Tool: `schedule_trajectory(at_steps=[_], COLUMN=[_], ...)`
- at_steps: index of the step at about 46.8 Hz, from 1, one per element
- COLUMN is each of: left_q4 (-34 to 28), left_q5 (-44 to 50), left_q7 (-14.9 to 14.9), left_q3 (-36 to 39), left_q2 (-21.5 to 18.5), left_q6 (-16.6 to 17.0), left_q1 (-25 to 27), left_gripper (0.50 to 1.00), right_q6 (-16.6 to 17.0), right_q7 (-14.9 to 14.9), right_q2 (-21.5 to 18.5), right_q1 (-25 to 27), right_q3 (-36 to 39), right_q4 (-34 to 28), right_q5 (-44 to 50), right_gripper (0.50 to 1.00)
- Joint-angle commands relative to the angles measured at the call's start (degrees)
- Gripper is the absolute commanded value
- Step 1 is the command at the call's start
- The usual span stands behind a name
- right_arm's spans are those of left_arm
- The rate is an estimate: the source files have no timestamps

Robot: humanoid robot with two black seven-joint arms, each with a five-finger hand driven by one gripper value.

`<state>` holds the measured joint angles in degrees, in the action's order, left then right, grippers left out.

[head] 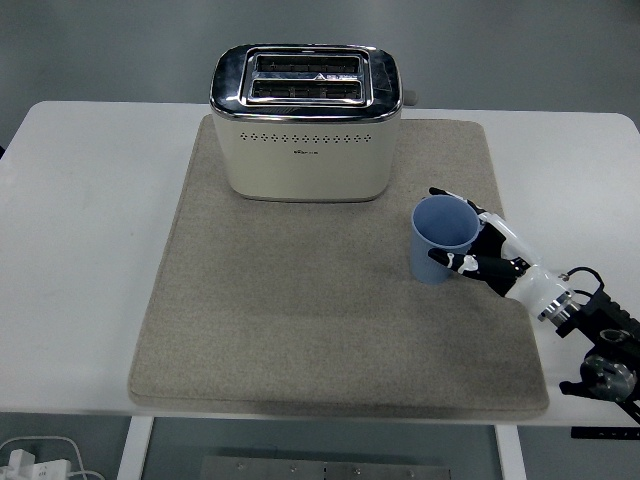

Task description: Put the water cup in front of the bread machine

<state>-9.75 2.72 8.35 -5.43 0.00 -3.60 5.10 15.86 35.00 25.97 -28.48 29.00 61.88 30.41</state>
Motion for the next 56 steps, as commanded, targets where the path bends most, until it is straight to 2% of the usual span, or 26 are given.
schedule_trajectory(at_steps=[1,10,20,28,31,34,39,51,56], left_q4=[0.0,0.0,0.0,0.0,0.0,0.0,0.09,0.0,0.0], left_q5=[0.0,0.09,0.09,0.09,0.09,0.09,0.09,0.09,0.0], left_q7=[0.0,0.0,-0.09,0.0,0.0,0.0,-0.09,0.0,0.0], left_q3=[-0.01,-0.01,-0.01,-0.01,-0.01,-0.01,-0.01,-0.01,-0.01], left_q2=[0.0,0.0,0.0,0.0,0.0,0.0,0.0,0.0,0.0], left_q6=[0.0,0.0,0.0,0.0,0.0,0.0,0.0,0.0,0.0], left_q1=[0.0,0.0,0.0,0.0,0.0,0.0,0.0,0.0,0.0], left_gripper=[1.0,1.0,1.0,1.0,1.0,1.0,1.0,1.0,1.0], right_q6=[-0.04,-0.57,-2.07,-1.98,-1.89,-1.89,-1.71,-2.15,-2.59], right_q7=[0.0,0.0,0.0,0.0,0.0,0.0,0.0,0.0,0.0], right_q2=[-0.74,-1.01,-0.92,-0.92,-1.01,-1.01,-1.01,-2.59,-3.12], right_q1=[0.09,0.0,0.0,0.0,0.0,0.09,0.0,-0.52,-2.28], right_q3=[-0.08,-0.08,-0.17,-0.26,-0.26,-0.26,-0.17,0.0,-0.17], right_q4=[-0.01,-0.01,-0.09,-0.09,-0.09,-0.09,-0.09,-0.09,-0.09], right_q5=[0.43,0.44,0.52,0.52,0.52,0.52,0.52,0.96,0.87], right_gripper=[0.926,0.899,0.797,0.75,0.701,0.591,0.505,0.5,0.5])
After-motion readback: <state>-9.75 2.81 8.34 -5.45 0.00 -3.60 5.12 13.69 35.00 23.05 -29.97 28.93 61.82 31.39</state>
